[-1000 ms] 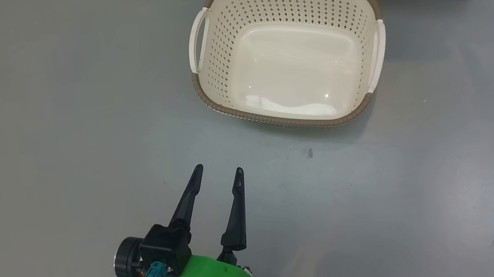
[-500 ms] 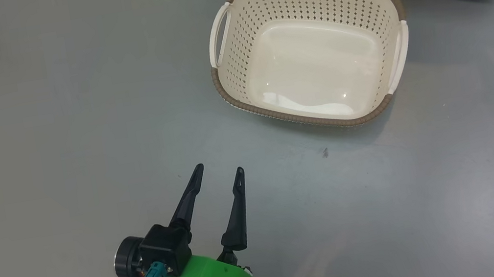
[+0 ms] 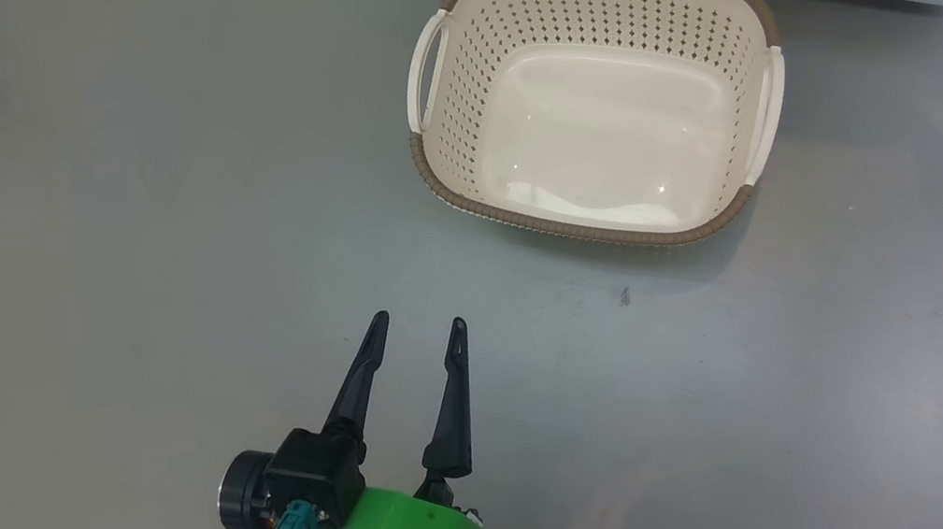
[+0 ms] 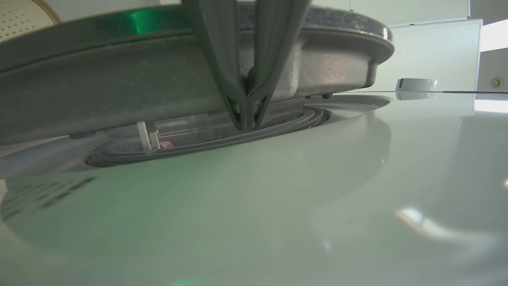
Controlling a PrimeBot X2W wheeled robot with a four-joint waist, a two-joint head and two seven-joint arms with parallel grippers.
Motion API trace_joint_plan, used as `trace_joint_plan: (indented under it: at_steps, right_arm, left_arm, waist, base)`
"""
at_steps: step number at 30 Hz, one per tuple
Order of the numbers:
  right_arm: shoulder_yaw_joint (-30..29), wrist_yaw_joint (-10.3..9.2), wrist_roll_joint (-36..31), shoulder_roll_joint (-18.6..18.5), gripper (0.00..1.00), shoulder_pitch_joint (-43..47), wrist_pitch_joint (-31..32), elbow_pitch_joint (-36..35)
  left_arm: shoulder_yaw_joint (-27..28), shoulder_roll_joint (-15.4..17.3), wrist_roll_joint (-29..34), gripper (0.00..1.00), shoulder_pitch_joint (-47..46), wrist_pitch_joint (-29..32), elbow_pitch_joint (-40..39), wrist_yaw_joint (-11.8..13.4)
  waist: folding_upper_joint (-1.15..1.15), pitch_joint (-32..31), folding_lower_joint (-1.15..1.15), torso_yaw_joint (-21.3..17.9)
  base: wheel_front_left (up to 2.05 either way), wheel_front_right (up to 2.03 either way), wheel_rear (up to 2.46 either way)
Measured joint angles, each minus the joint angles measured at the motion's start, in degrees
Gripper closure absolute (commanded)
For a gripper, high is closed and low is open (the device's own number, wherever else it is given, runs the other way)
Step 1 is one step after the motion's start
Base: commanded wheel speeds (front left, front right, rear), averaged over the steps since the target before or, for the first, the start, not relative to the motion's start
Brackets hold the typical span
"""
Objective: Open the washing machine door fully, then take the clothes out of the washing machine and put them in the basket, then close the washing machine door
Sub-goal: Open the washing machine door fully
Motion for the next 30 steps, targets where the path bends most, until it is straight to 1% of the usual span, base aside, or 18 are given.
trace_joint_plan:
  at_steps: [15, 30]
  right_arm:
    - [1.21, 0.0, 0.48, -0.49, 1.0, 0.31, 3.79, 3.46]
    - [1.15, 0.0, 1.53, 0.21, 1.0, 6.03, 5.5, 4.41]
  left_arm:
    - [0.0, 0.0, 0.01, 0.0, 0.01, 0.0, 0.35, 0.0]
    - [0.47, 0.01, 0.18, 0.0, 0.16, 0.0, 1.68, 0.0]
  waist:
    - [0.0, -1.72, 0.0, -0.27]
    - [0.0, -5.43, 0.0, -0.51]
  base:
    - [0.0, 0.0, 0.0]
    - [0.0, 0.0, 0.0]
